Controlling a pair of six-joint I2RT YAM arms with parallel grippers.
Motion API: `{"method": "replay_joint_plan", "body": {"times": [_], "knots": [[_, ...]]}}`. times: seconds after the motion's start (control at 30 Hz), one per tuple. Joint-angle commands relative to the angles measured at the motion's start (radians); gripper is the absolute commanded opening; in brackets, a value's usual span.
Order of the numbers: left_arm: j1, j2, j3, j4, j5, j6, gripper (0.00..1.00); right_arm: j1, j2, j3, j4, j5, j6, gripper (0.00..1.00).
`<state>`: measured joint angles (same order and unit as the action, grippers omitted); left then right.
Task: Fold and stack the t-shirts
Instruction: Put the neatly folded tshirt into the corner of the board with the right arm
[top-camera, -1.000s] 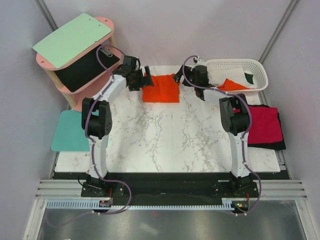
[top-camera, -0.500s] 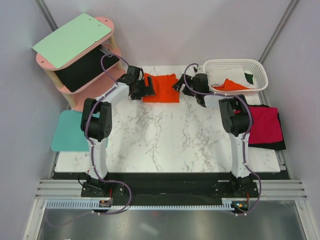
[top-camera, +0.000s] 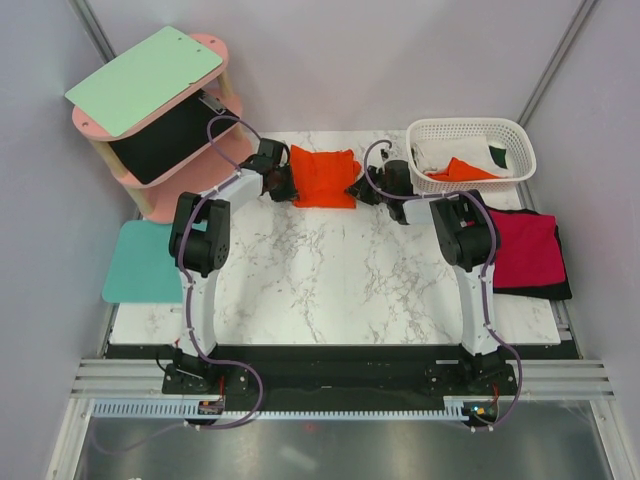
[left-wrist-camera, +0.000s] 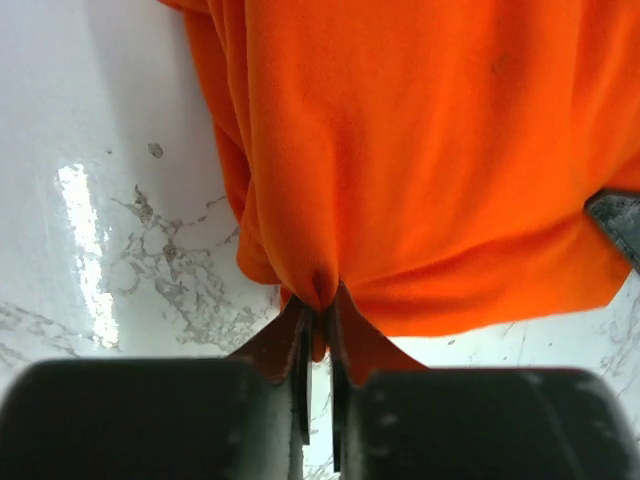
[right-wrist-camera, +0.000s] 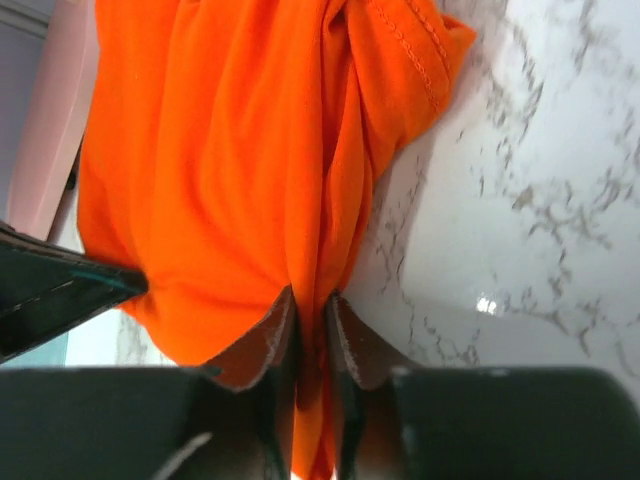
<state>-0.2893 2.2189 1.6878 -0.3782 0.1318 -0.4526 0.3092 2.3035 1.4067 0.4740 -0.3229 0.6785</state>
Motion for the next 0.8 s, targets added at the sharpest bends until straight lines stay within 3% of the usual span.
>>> {"method": "replay_joint_plan", "body": {"times": [0.0, 0.1, 0.33, 0.77], "knots": [[0.001, 0.041, 0.004, 0.012, -0.029, -0.018, 0.02, 0.007, 0.005, -0.049, 0.049, -0.047, 0.032, 0.17], [0.001, 0.033, -0.020, 0.010, -0.023, -0.024, 0.02, 0.005, -0.007, -0.092, 0.058, -0.047, 0.033, 0.09], [0.002, -0.059, -0.170, 0.009, -0.006, -0.046, 0.02, 0.007, -0.056, -0.178, 0.008, -0.067, 0.013, 0.07], [-0.020, -0.336, -0.653, 0.073, 0.103, -0.096, 0.02, 0.034, -0.337, -0.426, -0.181, -0.100, -0.079, 0.07]]}}
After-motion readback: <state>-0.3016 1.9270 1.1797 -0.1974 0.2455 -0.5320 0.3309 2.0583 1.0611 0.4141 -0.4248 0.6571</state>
